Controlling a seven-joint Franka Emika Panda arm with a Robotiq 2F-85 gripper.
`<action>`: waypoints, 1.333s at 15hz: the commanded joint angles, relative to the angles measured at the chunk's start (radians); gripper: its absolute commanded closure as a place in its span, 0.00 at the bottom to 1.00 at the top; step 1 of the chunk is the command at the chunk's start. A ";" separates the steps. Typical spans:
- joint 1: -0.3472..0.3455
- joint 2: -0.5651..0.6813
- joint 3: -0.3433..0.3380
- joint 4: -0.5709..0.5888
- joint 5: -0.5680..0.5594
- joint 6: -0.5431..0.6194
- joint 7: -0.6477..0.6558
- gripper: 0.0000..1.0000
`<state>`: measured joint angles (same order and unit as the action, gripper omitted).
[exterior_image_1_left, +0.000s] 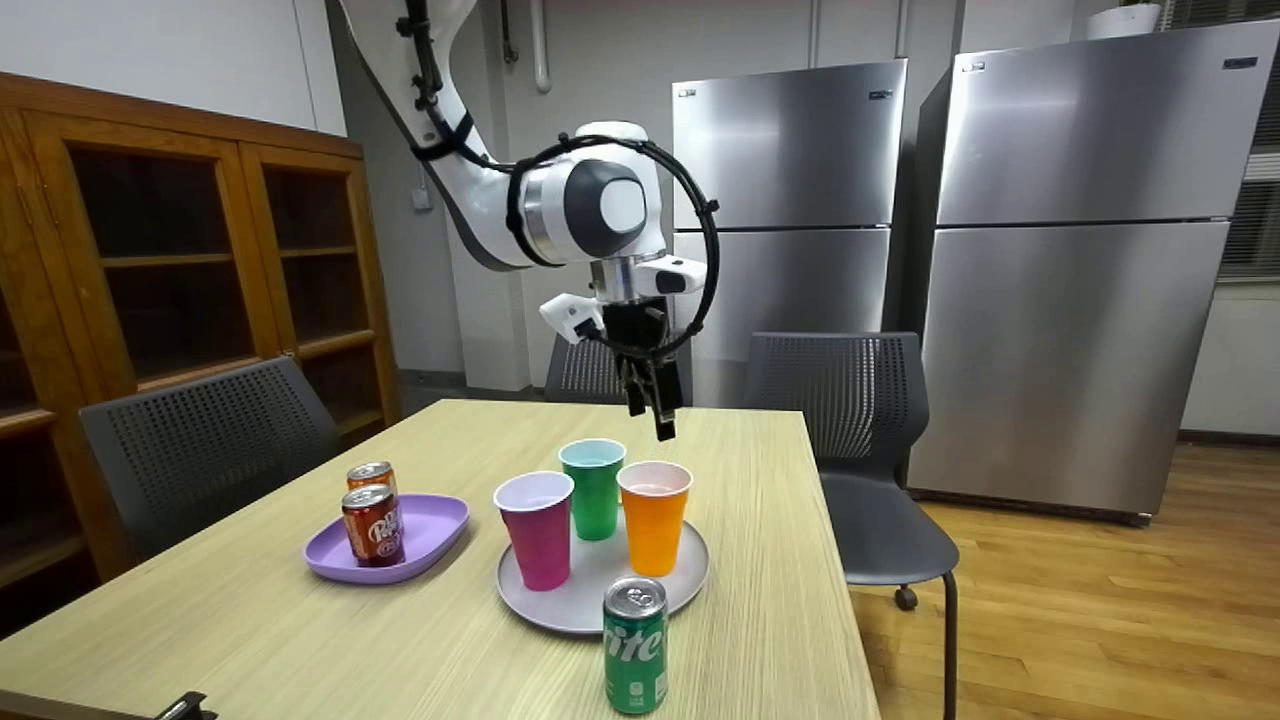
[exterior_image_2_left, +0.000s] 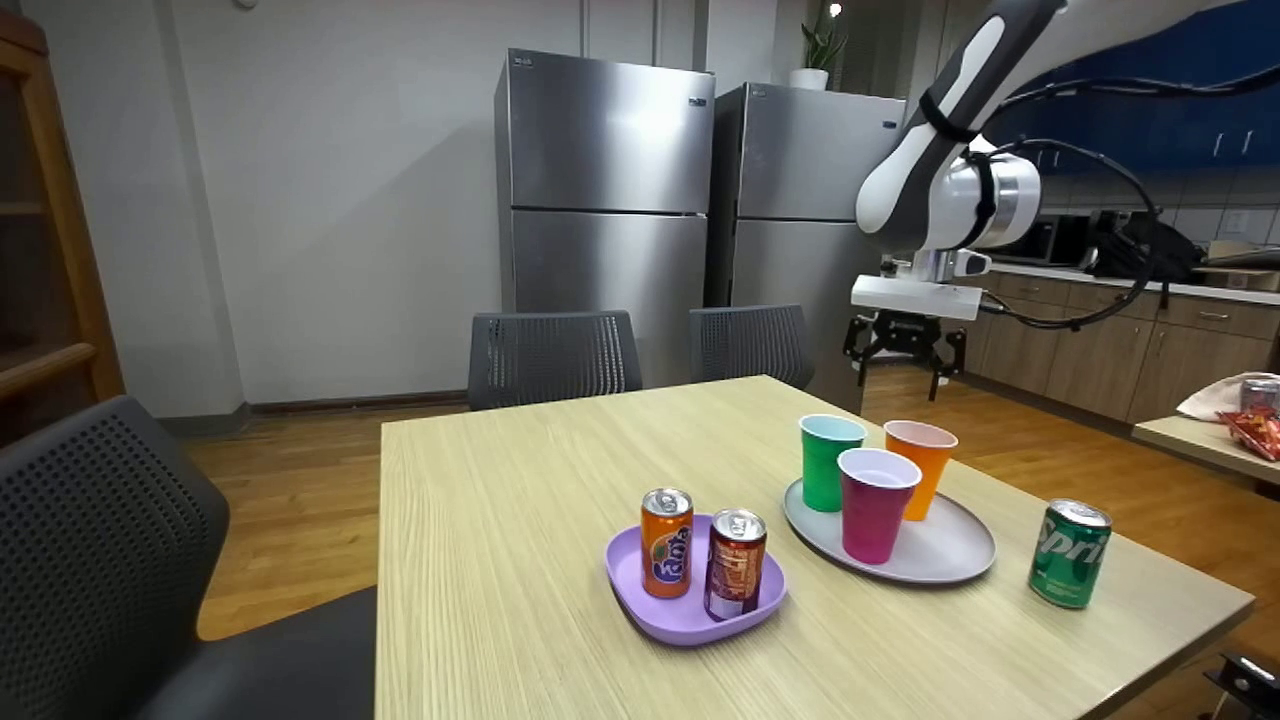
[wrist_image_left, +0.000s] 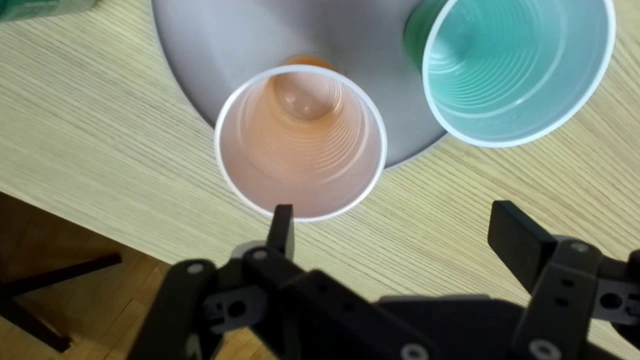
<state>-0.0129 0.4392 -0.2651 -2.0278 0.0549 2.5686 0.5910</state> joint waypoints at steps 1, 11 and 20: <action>0.001 -0.095 0.003 -0.074 -0.076 -0.026 -0.091 0.00; -0.042 -0.170 0.040 -0.153 -0.112 -0.002 -0.349 0.00; -0.045 -0.199 0.041 -0.187 -0.126 0.012 -0.388 0.00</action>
<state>-0.0359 0.2516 -0.2436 -2.2068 -0.0488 2.5711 0.1991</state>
